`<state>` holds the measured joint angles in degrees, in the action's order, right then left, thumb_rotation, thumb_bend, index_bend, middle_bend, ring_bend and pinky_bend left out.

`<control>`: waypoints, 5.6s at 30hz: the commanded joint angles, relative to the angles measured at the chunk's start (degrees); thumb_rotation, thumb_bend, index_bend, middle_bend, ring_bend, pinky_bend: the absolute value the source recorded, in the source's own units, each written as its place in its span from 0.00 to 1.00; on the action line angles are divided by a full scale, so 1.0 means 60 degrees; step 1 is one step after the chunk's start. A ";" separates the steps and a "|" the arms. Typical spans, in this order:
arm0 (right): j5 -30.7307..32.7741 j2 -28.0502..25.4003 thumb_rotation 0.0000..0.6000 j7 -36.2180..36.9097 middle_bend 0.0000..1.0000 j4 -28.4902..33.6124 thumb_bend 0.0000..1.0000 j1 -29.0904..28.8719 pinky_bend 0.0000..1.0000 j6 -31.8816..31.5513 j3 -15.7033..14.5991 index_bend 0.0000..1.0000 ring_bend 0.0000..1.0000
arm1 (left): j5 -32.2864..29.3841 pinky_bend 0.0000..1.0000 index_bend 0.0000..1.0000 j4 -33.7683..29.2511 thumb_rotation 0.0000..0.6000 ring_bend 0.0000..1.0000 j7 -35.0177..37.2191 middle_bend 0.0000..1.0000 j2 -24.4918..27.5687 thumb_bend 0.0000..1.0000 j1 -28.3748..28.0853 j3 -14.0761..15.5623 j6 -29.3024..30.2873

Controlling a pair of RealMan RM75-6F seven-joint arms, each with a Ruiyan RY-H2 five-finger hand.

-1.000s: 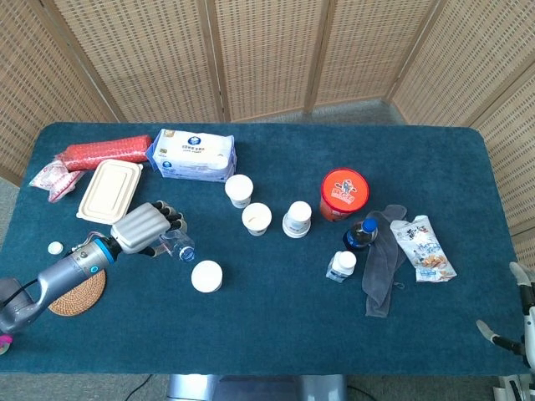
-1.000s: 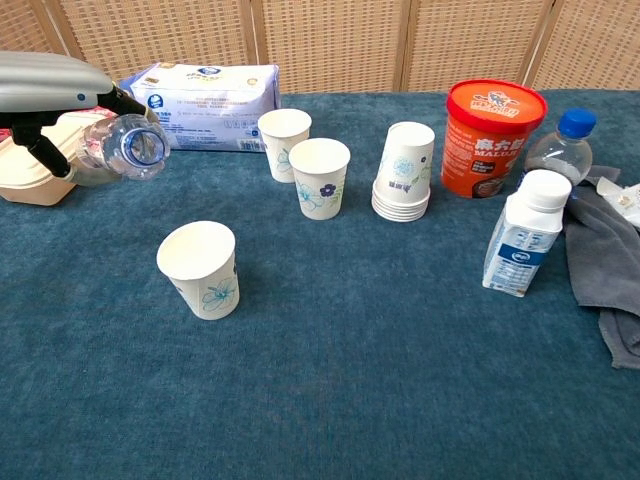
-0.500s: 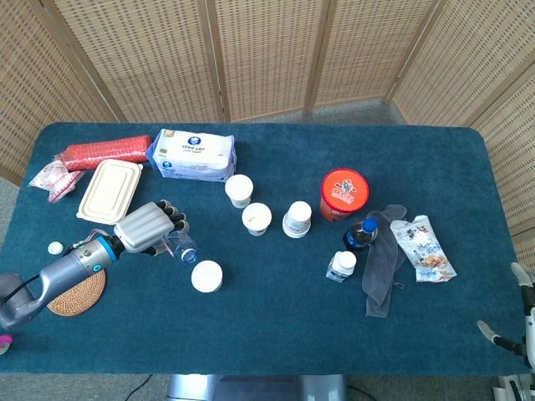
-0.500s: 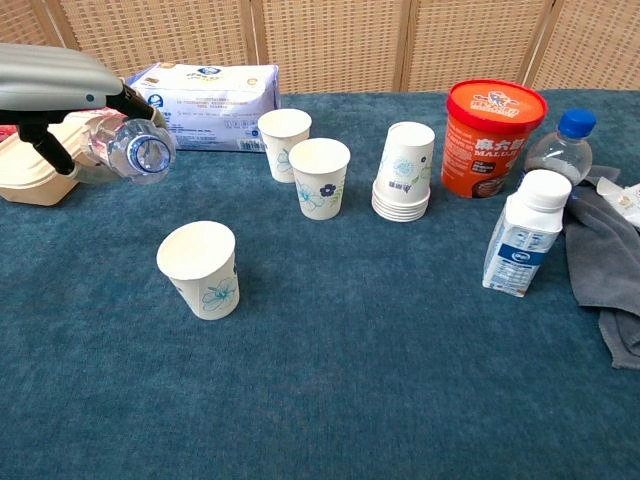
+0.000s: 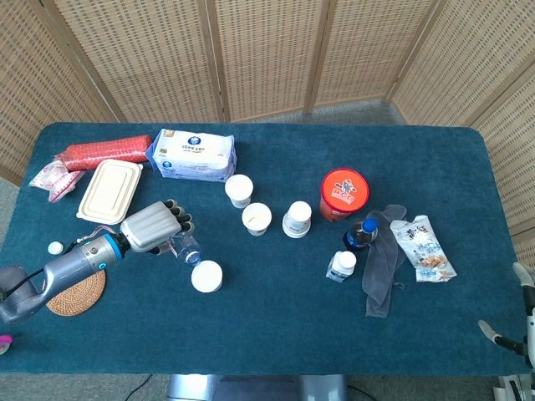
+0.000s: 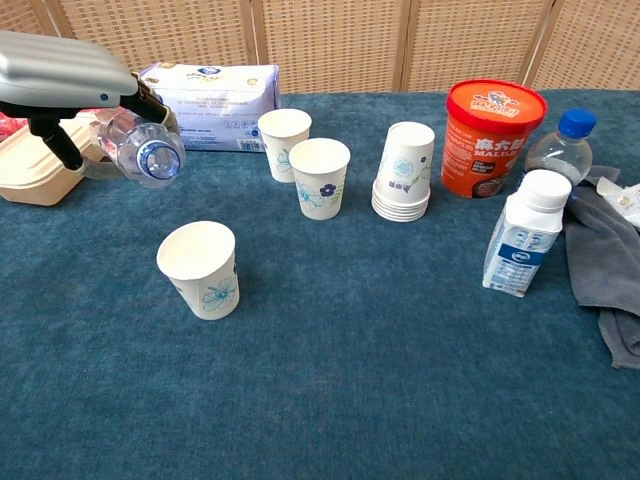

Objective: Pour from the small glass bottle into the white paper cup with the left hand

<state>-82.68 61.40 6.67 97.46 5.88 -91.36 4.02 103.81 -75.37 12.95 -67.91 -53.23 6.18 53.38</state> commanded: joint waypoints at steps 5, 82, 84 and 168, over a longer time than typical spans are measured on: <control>0.0018 0.0023 1.00 0.0101 0.05 -0.0082 0.14 0.0009 0.00 0.0001 0.0016 0.00 0.00 | 0.0091 0.34 0.41 -0.0084 1.00 0.37 -0.0313 0.39 0.0051 0.51 -0.0165 0.0032 -0.0168; 0.0065 0.0386 1.00 0.1213 0.05 -0.1057 0.14 0.0172 0.00 0.0011 0.0061 0.00 0.00 | 0.0522 0.31 0.42 -0.0858 1.00 0.37 -0.3727 0.39 0.0697 0.51 -0.1356 0.0051 -0.1672; 0.0066 0.0393 1.00 0.1228 0.05 -0.1070 0.14 0.0178 0.00 0.0003 0.0064 0.00 0.00 | 0.0488 0.31 0.43 -0.0907 1.00 0.37 -0.3727 0.39 0.0704 0.51 -0.1365 0.0053 -0.1716; -0.0358 0.0084 1.00 0.0668 0.06 -0.0268 0.14 -0.0148 0.00 0.0178 0.0004 0.00 0.00 | -0.3762 0.23 0.34 -0.0995 1.00 0.32 0.8770 0.37 -0.0528 0.49 0.2905 -0.1446 0.0188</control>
<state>-84.83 61.91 10.68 95.84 4.99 -90.30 4.06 81.10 -82.47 64.27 -70.42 -36.23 -2.37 55.37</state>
